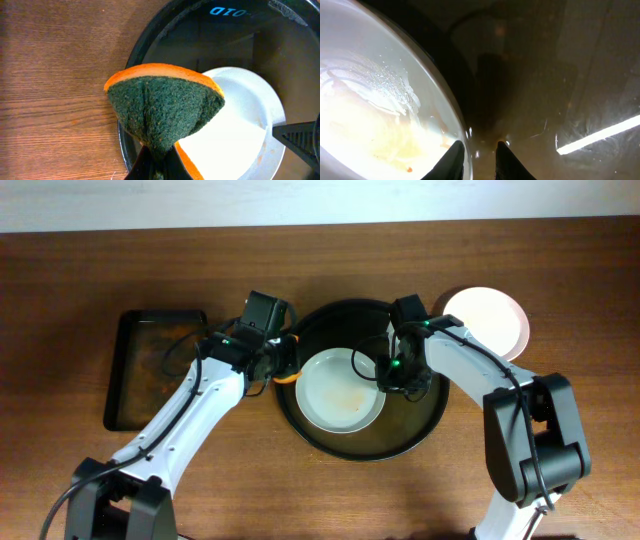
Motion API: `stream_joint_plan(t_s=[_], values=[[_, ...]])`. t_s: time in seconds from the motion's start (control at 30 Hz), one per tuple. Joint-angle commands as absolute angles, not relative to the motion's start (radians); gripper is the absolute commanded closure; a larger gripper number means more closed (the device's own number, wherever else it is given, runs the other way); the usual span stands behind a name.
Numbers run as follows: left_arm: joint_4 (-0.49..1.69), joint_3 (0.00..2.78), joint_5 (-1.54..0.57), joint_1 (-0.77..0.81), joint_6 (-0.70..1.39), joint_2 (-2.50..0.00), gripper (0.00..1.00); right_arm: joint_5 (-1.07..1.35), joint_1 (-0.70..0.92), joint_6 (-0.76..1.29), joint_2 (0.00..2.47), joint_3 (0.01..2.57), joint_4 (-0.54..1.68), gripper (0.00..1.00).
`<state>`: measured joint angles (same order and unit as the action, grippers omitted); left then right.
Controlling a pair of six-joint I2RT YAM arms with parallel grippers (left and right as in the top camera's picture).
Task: Clean dirty plates on tray and stack at the side
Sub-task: 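Scrub the last plate with the sponge in the left gripper, then lift the last plate with the right gripper toward the plates at right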
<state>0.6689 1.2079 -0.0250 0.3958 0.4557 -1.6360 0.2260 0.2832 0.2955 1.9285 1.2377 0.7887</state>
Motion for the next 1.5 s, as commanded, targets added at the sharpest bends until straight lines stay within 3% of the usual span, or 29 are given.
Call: stream_joint_plan(t_s=[0.0, 0.03, 0.07, 0.1, 0.2, 0.37, 0.47, 0.5, 0.53, 0.67, 0.83, 0.97, 1.13, 1.2, 1.47], values=[[0.671, 1.212, -0.01, 0.391, 0.439, -1.617, 0.99, 0.229, 0.29, 0.297, 1.905, 1.195, 0.762, 0.78], [0.672, 1.213, -0.01, 0.392, 0.439, -1.617, 0.99, 0.256, 0.29, 0.297, 1.906, 1.18, 0.748, 0.79], [0.672, 1.213, -0.01, 0.392, 0.44, -1.617, 0.99, 0.308, 0.29, 0.296, 1.906, 1.178, 0.748, 0.93], [0.672, 1.213, -0.01, 0.392, 0.44, -1.617, 0.99, 0.319, 0.29, 0.296, 1.906, 1.178, 0.748, 0.96], [0.675, 1.212, -0.01, 0.392, 0.44, -1.617, 0.99, 0.294, 0.256, 0.296, 1.896, 1.203, 0.754, 0.96], [0.674, 1.213, -0.01, 0.392, 0.439, -1.617, 0.99, -0.001, 0.153, 0.189, 1.678, 1.317, 0.812, 0.96], [0.675, 1.212, -0.01, 0.392, 0.44, -1.617, 0.99, 0.047, 0.156, 0.168, 1.653, 1.317, 0.852, 0.96], [0.675, 1.213, -0.003, 0.391, 0.44, -1.617, 0.99, 0.144, 0.162, 0.168, 1.665, 1.317, 0.876, 0.88], [0.679, 1.213, 0.054, 0.389, 0.44, -1.617, 0.99, 0.219, 0.171, 0.17, 1.681, 1.314, 0.905, 0.71], [0.708, 1.213, 0.074, 0.319, 0.44, -1.617, 0.99, 0.262, 0.236, 0.276, 1.713, 1.255, 1.005, 0.68], [0.713, 1.213, 0.071, 0.309, 0.44, -1.617, 0.99, 0.262, 0.349, 0.41, 1.717, 1.052, 0.795, 0.66], [0.724, 1.213, 0.068, 0.309, 0.44, -1.617, 0.99, 0.206, 0.395, 0.485, 1.763, 0.997, 0.725, 0.78], [0.727, 1.213, 0.068, 0.309, 0.44, -1.617, 0.99, 0.21, 0.392, 0.491, 1.789, 0.997, 0.693, 0.78], [0.727, 1.213, 0.068, 0.309, 0.44, -1.617, 0.99, 0.256, 0.393, 0.488, 1.789, 0.996, 0.66, 0.96], [0.728, 1.213, 0.068, 0.309, 0.44, -1.617, 0.99, 0.246, 0.44, 0.488, 1.793, 0.983, 0.594, 0.96]])
